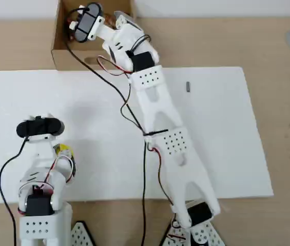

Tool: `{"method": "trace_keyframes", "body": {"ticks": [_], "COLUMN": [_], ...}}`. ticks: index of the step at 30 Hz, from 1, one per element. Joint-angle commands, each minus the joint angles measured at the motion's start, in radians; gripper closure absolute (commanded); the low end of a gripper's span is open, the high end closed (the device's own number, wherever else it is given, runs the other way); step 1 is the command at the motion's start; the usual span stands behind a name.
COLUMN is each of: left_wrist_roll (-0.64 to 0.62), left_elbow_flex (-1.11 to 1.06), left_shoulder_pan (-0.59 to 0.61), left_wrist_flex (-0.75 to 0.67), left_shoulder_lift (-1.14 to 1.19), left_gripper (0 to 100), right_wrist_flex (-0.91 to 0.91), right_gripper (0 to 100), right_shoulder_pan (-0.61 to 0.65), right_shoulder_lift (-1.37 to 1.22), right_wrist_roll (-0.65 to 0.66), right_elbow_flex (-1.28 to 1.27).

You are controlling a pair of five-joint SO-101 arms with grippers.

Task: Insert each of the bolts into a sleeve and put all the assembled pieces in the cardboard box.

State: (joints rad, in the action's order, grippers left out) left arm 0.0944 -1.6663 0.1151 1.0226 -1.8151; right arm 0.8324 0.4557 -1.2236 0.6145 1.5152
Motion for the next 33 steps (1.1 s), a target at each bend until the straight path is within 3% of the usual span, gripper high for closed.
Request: {"method": "trace_keyframes", "body": {"ticks": [1,10,16,33], "left_wrist_roll": [0.003,0.003,0.003,0.003], "left_elbow_flex": [0.003,0.003,0.003,0.003], "left_shoulder_pan": [-0.003,-0.002,-0.002,-0.002], "left_wrist_flex": [-0.017,-0.017,-0.017,-0.017], "left_shoulder_lift": [-0.010,-0.010,-0.010,-0.010], "left_gripper": [100,100,100,100], "right_wrist_flex": [0.044,0.265,0.407,0.884], "right_gripper": [82.4,83.4,99.4,98.9], "right_shoulder_pan": [0.013,-0.024,-0.035,-0.091], "right_shoulder_lift": [0.028,0.107,0.237,0.618], "right_wrist_roll": [0.002,-0.080,-0.126,-0.265], "right_elbow_flex": [0.068,0.153,0.151,0.151]}}
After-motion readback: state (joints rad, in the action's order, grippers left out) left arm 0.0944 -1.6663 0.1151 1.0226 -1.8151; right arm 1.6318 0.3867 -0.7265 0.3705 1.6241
